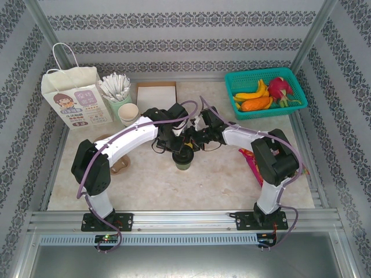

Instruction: Pack the takeout coffee

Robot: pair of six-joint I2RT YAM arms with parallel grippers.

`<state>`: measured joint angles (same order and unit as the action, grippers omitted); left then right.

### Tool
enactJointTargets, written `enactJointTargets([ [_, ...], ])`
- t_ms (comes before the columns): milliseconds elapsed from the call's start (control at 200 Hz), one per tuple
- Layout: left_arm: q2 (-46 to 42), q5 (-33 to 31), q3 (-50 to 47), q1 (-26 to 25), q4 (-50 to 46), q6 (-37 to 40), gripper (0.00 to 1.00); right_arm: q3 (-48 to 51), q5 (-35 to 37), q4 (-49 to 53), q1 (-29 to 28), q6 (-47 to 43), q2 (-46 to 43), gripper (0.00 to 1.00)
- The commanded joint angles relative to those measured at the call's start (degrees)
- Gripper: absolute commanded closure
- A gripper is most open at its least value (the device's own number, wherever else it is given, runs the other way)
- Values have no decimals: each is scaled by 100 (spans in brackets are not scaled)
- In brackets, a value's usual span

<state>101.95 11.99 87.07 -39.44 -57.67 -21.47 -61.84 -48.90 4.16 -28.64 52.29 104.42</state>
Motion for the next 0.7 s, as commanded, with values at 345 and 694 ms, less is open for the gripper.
enactJointTargets([
  [345, 238, -800, 5, -120, -283, -1367, 100, 1171, 1773, 58, 464, -262, -2325, 23],
  [694, 278, -1097, 228, -125, -347, -2127, 100, 2550, 2192, -88, 184, -386, -3637, 2],
])
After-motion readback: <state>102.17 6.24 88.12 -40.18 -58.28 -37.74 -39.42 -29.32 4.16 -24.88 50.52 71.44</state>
